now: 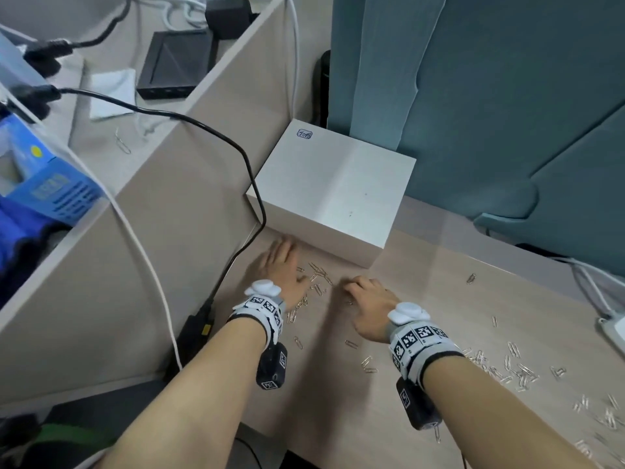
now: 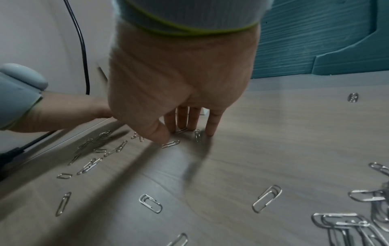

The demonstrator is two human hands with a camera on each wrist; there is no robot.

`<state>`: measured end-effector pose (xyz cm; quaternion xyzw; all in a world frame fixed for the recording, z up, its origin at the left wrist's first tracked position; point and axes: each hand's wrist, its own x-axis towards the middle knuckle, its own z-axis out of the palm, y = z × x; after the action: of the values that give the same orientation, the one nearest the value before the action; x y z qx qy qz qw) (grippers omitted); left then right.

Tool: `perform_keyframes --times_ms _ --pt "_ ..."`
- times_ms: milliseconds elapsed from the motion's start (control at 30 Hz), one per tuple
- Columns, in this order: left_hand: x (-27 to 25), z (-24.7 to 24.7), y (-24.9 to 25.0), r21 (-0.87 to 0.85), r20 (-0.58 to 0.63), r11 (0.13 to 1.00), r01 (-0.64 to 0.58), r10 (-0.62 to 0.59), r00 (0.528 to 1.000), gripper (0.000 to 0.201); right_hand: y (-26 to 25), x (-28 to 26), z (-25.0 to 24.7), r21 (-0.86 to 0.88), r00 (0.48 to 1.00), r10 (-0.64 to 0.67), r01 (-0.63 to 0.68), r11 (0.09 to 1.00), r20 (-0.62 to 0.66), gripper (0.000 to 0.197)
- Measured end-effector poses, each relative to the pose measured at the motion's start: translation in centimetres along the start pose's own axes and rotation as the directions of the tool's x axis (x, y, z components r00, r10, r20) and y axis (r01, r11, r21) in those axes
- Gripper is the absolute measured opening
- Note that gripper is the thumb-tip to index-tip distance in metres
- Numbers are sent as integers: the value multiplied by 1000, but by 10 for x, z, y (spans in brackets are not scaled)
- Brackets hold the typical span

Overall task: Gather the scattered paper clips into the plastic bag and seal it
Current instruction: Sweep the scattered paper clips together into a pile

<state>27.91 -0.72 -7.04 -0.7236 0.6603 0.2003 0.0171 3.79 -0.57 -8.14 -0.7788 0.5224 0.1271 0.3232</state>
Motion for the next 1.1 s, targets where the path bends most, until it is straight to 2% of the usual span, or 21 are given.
perform_keyframes --times_ms 67,100,200,300,367,500,667,733,800,867,900,967,1033,1100 --pt "8 6 -12 -29 50 996 85 -83 995 81 -2 -2 0 2 1000 8 -8 1000 -3 57" --pt "7 10 -15 -40 68 996 77 -74 995 82 -2 -3 -1 -3 1000 4 -4 1000 -8 59" --pt "-8 16 -11 -64 40 994 -85 88 995 80 -4 -4 -3 -18 1000 3 -3 1000 0 62" --pt "-13 18 2 31 -27 968 -250 250 968 76 -7 -6 -6 15 1000 -4 4 1000 -23 61" --pt "-1 19 7 62 -38 964 -257 260 965 78 -6 -7 -6 13 999 -24 24 1000 -28 62" --pt "0 38 3 -3 -2 976 -216 216 976 81 -4 -7 -5 -8 999 -33 32 999 -40 71" --pt "-41 54 25 -94 84 920 -381 389 917 80 -10 -8 -11 42 997 -44 47 998 -67 74" --pt "-43 51 24 -37 36 944 -329 330 943 79 -9 -4 -11 47 996 -48 51 998 -79 76" --pt "-39 52 14 31 -17 986 -165 166 986 79 -6 -3 -7 12 996 -60 61 998 -71 80" --pt "-32 57 4 20 -1 999 -33 33 999 81 -1 -5 -2 -21 996 -73 72 997 -56 83" --pt "-31 62 3 21 14 1000 -9 8 1000 82 0 -8 0 -30 995 -79 77 997 -55 82" --pt "-36 70 11 5 39 998 -67 67 997 84 0 -14 3 -35 995 -87 85 996 -56 82" --pt "-49 76 27 -61 71 978 -197 201 977 83 1 -18 4 -29 994 -98 97 995 -50 79" --pt "-59 72 33 -59 52 972 -228 231 972 79 3 -20 2 -28 994 -104 103 994 -41 75"
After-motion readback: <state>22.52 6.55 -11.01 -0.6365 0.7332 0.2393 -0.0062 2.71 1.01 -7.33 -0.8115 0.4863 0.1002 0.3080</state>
